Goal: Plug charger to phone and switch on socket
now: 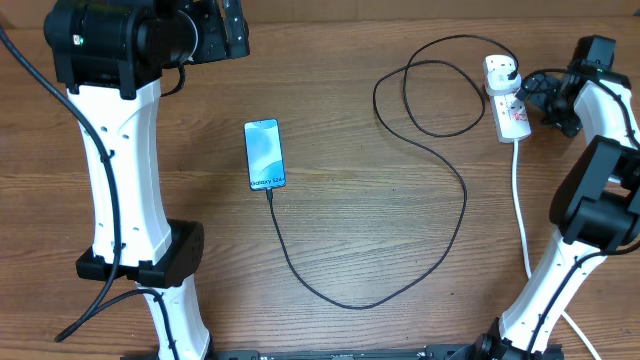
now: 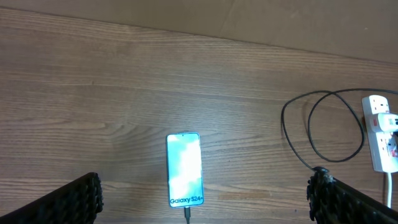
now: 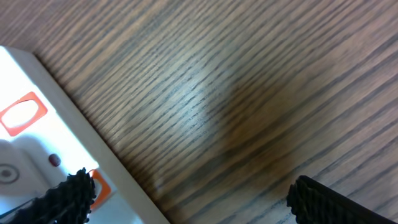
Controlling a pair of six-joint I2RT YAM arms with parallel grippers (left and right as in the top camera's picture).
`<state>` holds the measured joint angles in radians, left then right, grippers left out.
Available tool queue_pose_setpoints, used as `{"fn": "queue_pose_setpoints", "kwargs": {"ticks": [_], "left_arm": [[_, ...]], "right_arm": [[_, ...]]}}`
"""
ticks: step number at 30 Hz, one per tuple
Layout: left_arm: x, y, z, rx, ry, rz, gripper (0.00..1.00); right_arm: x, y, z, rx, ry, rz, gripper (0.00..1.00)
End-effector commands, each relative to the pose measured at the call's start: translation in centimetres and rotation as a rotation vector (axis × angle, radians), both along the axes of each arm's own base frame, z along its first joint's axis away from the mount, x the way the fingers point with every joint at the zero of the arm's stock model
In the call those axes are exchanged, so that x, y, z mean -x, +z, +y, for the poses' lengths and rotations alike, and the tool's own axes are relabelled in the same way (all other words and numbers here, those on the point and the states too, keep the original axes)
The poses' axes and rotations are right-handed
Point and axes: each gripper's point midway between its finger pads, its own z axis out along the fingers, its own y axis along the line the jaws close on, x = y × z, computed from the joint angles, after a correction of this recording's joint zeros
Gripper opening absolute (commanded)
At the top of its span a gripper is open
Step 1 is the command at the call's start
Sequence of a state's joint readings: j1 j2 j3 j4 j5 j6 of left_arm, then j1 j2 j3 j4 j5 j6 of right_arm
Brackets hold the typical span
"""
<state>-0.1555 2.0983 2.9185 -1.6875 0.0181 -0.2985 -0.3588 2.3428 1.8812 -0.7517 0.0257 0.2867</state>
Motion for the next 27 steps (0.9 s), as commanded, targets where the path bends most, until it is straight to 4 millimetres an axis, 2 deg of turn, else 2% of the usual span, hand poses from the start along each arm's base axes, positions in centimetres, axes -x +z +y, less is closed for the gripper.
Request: {"fn": "queue_pose_setpoints", "kwargs": {"ticks": [1,11,20,27], "left_arm": [[-0.1,-0.3,-0.1,-0.01,-0.012,0.005,1.0],[-0.1,-0.3,-0.1,-0.01,-0.012,0.005,1.0],[-0.1,-0.3,-0.1,-0.01,-0.012,0.005,1.0],[-0.1,-0.3,-0.1,-0.01,-0.012,0.005,1.0]], "right_arm": [[-1.0,0.2,-0.1,0.023,-0.031,-0.011,1.0],[-2.0,0.5,1.4,-0.044,0.017,-0.054,1.0],[-1.3,0.1,1.8,-0.055,0.022,-0.022,1.0],[-1.3,-0.5,3.2,-0.059,0.05,-0.005,1.0]]}}
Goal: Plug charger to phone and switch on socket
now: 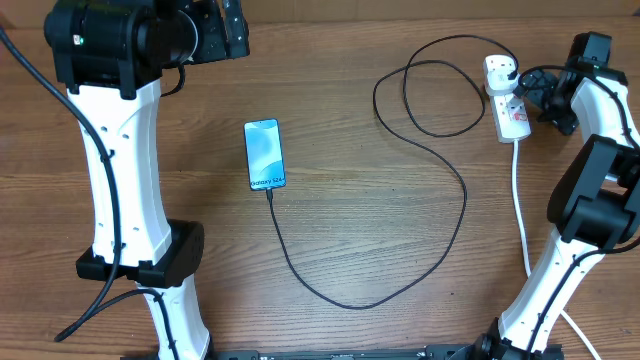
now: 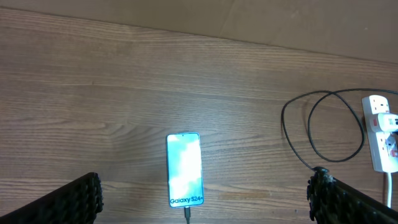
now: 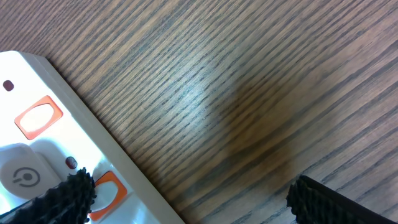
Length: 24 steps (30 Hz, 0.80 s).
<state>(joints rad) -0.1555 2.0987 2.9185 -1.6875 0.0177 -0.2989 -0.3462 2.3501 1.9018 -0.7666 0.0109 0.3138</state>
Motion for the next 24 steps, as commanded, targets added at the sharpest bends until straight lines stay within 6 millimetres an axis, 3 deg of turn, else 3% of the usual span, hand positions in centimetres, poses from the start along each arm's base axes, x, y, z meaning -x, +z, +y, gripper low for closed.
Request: {"fn": "queue_pose_setpoints", "kwargs": {"ticks": [1,7,24], "left_arm": [[-0.1,-0.3,-0.1,-0.01,-0.013,0.005,1.0],[-0.1,-0.3,-0.1,-0.01,-0.013,0.005,0.99],[-0.1,-0.3,-0.1,-0.01,-0.013,0.005,1.0]], "right_arm": [[-0.8,-0.9,2.7,-0.036,0.061,0.005,1.0],[-0.5,-2.0,4.1,-0.039,0.091,0.024,1.0],[0.0,-2.5,6.9,-0.05,0.152,0.076,1.0]]}}
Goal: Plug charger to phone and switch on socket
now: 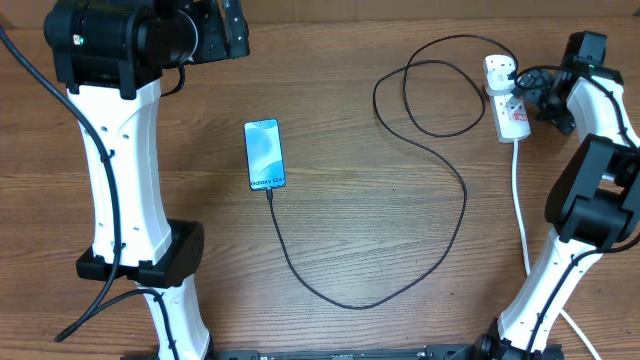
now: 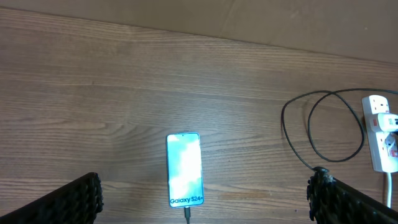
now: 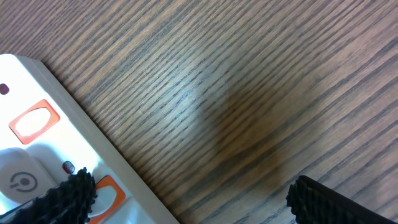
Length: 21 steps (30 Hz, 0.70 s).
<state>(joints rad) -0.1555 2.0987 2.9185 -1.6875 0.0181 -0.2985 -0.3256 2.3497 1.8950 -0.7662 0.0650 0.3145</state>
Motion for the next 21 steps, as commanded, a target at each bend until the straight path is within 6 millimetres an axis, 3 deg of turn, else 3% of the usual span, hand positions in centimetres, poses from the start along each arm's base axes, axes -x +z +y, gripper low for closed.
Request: {"fn": "queue_pose_setpoints", "kwargs": {"ticks": [1,21], "left_arm": [[-0.1,-0.3,-0.1,-0.01,-0.012,0.005,0.99],[-0.1,-0.3,-0.1,-0.01,-0.012,0.005,1.0]], "right_arm": [[-0.1,-2.3,6.9,-0.097,0.155,0.06,1.0],[-0.2,-2.4,10.1,-0.114,0.214,0.08,1.0]]}}
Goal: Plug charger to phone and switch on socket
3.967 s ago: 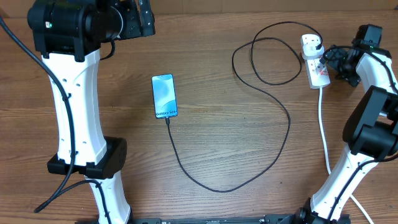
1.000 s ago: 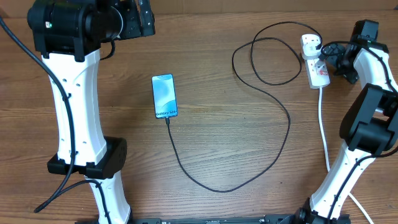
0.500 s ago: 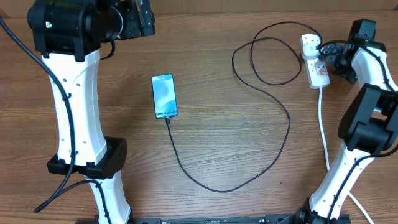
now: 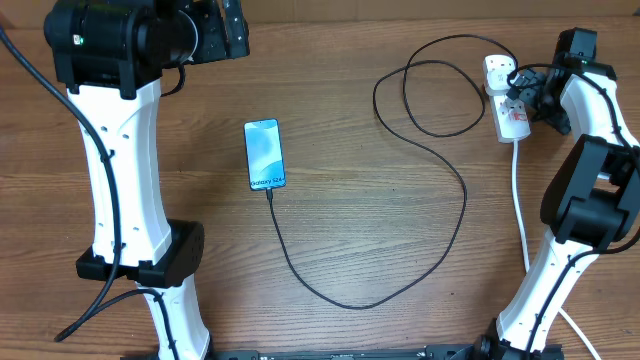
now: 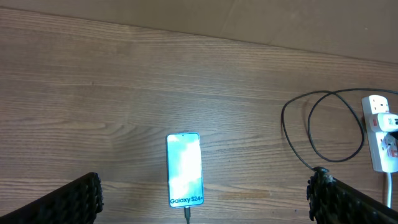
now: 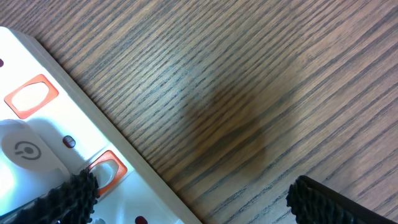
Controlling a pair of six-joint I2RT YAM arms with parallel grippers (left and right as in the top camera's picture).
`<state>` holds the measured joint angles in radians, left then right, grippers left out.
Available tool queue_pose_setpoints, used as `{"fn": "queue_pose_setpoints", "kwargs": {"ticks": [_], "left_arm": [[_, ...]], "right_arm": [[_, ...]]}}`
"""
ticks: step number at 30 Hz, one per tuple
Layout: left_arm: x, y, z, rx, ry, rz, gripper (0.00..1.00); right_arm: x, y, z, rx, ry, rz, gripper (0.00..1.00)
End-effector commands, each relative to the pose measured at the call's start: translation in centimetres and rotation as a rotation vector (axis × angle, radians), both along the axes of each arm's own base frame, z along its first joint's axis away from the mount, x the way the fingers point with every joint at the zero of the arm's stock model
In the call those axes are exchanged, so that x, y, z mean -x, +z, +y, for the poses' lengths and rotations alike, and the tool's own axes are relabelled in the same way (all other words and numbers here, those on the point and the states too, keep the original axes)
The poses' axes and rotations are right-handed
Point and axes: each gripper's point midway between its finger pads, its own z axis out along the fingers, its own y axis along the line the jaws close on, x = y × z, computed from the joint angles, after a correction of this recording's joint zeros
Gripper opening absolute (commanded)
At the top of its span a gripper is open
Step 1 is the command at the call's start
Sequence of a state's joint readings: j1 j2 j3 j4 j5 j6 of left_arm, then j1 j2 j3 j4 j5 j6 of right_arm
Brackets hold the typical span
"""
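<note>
The lit phone (image 4: 265, 154) lies screen up on the wood table, also in the left wrist view as phone (image 5: 184, 168). A black cable (image 4: 440, 160) is plugged into its near end and loops to the white charger (image 4: 497, 68) in the white socket strip (image 4: 512, 118). My right gripper (image 6: 193, 193) is open, low over the strip's edge, its left finger (image 6: 74, 196) beside an orange switch (image 6: 106, 171). A second orange switch (image 6: 31, 96) shows farther along. My left gripper (image 5: 204, 190) hangs open high above the phone.
The strip's white lead (image 4: 522, 210) runs down the right side of the table past my right arm's base. The black cable forms a double loop (image 4: 425, 90) left of the strip. My left arm's white column (image 4: 120, 170) stands left of the phone.
My right gripper has shifted slightly along the socket strip, so more of the strip and both orange switches show in its view. Phone, cable and left arm are unchanged.
The phone was plugged in and lit at every moment, with my left gripper open and still high above it. My right gripper stayed open at the strip's edge, shifting a little each time, and now has the nearer orange switch beside its left finger.
</note>
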<state>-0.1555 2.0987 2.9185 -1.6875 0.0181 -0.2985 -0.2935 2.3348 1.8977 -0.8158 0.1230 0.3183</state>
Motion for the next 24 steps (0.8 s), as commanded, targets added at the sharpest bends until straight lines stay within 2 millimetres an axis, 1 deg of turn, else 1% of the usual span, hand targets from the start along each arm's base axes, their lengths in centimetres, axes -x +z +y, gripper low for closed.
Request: {"fn": "queue_pose_setpoints", "kwargs": {"ticks": [1,3,5,7,9,13,16,18,20,22,24], "left_arm": [[-0.1,-0.3,-0.1,-0.01,-0.012,0.005,0.99],[-0.1,-0.3,-0.1,-0.01,-0.012,0.005,1.0],[-0.1,-0.3,-0.1,-0.01,-0.012,0.005,1.0],[-0.1,-0.3,-0.1,-0.01,-0.012,0.005,1.0],[-0.1,-0.3,-0.1,-0.01,-0.012,0.005,1.0],[-0.1,-0.3,-0.1,-0.01,-0.012,0.005,0.99],[-0.1,-0.3,-0.1,-0.01,-0.012,0.005,0.99],[-0.1,-0.3,-0.1,-0.01,-0.012,0.005,1.0],[-0.1,-0.3,-0.1,-0.01,-0.012,0.005,1.0],[-0.1,-0.3,-0.1,-0.01,-0.012,0.005,0.99],[-0.1,-0.3,-0.1,-0.01,-0.012,0.005,1.0]], "right_arm": [[-0.8,-2.9,9.1,-0.159,0.203,0.04,1.0],[-0.6,-2.9,9.1,-0.16,0.202,0.046,1.0],[-0.5,-2.5,8.6,-0.151,0.191,0.054,1.0],[-0.5,-1.5,8.0,-0.141,0.18,0.058,1.0],[-0.5,0.3,7.1,-0.122,0.165,0.056,1.0],[-0.5,5.9,5.3,-0.071,0.134,0.028,1.0],[0.1,10.8,5.1,-0.063,0.129,-0.006,1.0],[0.9,14.1,5.8,-0.087,0.142,-0.03,1.0],[1.7,16.6,6.7,-0.121,0.159,-0.052,1.0],[2.7,19.3,8.5,-0.17,0.199,-0.082,1.0],[3.7,21.7,11.0,-0.236,0.299,-0.121,1.0]]}}
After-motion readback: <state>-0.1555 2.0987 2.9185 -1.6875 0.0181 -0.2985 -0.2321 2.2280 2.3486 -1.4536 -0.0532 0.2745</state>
